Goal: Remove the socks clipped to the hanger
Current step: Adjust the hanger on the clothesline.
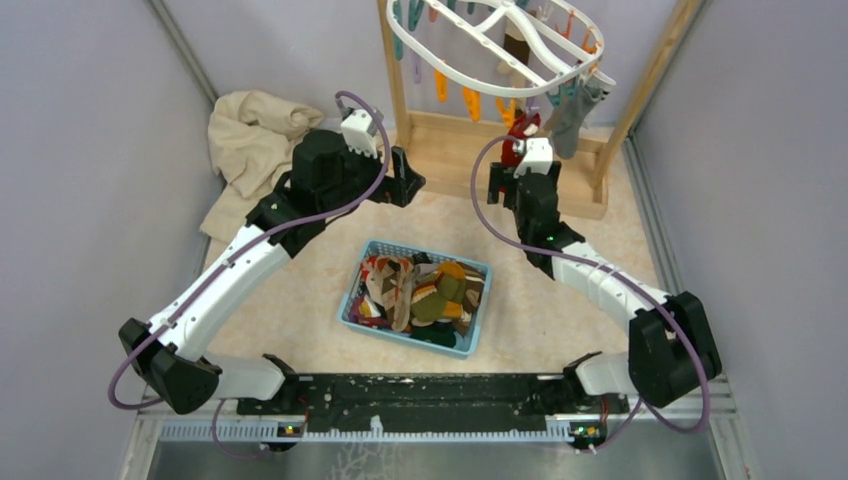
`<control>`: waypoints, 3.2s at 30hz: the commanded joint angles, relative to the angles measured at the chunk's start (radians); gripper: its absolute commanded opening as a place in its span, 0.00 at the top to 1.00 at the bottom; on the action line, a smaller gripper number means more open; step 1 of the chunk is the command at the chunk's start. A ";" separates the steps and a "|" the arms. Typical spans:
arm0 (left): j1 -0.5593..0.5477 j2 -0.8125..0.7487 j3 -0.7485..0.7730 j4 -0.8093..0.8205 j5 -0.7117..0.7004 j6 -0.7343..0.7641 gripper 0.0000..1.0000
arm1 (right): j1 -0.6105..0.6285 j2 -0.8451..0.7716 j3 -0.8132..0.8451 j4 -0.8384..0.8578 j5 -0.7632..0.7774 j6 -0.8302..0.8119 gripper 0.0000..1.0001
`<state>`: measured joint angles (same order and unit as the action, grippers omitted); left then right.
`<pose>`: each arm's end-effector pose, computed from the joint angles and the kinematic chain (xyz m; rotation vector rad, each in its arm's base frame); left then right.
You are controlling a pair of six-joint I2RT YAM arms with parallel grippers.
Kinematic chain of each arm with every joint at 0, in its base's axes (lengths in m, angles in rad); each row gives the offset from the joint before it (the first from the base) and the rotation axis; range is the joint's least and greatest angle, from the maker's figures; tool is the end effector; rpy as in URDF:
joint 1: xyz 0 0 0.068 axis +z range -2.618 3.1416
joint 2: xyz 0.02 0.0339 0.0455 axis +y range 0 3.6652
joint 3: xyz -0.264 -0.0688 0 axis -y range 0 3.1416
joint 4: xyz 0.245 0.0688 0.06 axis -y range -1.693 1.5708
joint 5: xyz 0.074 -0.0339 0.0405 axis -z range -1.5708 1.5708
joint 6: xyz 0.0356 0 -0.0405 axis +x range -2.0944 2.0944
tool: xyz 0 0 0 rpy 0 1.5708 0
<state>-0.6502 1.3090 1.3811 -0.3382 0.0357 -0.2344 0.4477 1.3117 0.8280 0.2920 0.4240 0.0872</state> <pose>0.2360 -0.1811 0.4172 0.4146 1.8408 -0.6473 0.2783 0.1174 0.2876 -0.0080 1.7454 0.0178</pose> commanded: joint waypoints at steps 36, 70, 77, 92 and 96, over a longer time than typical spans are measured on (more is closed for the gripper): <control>0.001 -0.037 0.016 -0.019 -0.001 -0.002 0.01 | 0.291 0.053 0.138 0.078 0.263 -0.403 0.97; 0.001 -0.031 0.039 -0.022 0.026 -0.005 0.01 | 0.441 -0.070 0.030 -0.058 0.311 -0.239 0.45; -0.019 -0.008 0.072 -0.019 0.061 -0.028 0.02 | 0.330 -0.265 -0.063 -0.158 0.204 -0.040 0.42; -0.050 -0.005 0.106 -0.045 0.020 -0.025 0.02 | -0.129 -0.237 -0.207 0.241 -0.569 0.087 0.42; -0.050 -0.018 0.097 -0.054 0.010 -0.022 0.02 | -0.202 -0.166 -0.217 0.377 -0.694 0.151 0.41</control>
<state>-0.6960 1.3163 1.4532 -0.3843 0.0631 -0.2611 0.2958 1.1007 0.6109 0.4126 -0.0219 0.1467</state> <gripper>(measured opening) 0.978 0.583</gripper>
